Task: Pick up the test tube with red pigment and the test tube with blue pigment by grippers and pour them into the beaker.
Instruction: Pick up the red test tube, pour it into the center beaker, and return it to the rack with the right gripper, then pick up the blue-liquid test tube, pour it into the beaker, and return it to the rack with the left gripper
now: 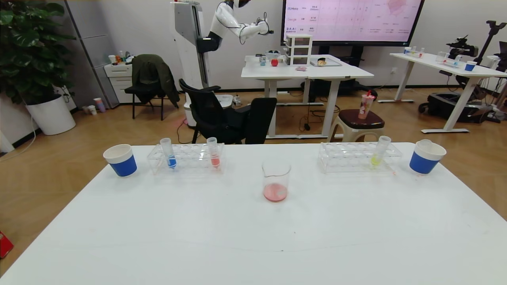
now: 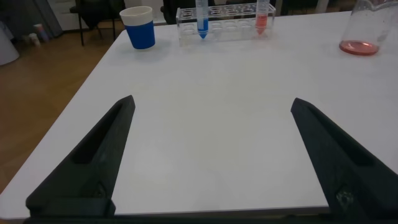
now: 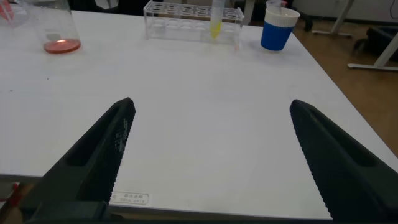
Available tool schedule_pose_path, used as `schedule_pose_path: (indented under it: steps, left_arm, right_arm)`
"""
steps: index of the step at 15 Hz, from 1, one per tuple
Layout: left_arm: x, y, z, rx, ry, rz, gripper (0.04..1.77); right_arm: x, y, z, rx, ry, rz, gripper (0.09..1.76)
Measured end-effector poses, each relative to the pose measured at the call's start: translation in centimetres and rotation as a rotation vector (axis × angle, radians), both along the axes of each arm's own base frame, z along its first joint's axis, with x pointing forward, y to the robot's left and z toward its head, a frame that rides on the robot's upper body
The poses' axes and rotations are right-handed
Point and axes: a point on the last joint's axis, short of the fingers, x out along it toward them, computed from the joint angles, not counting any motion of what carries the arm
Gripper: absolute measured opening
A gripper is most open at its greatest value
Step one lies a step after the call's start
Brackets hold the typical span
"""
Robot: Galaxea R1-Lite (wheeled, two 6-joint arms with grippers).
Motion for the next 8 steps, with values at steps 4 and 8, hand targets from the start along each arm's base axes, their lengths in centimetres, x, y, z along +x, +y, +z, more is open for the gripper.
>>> schedule_pose_path:
  steps: [4,8]
  left_arm:
    - [0.00,0.00,0.00,0.000,0.000,0.000,1.75]
    - [0.00,0.00,0.00,0.001,0.000,0.000,1.75]
  right_arm:
    - [0.00,0.00,0.00,0.000,0.000,0.000,1.74]
    - [0.00,0.00,0.00,0.000,0.000,0.000,1.74]
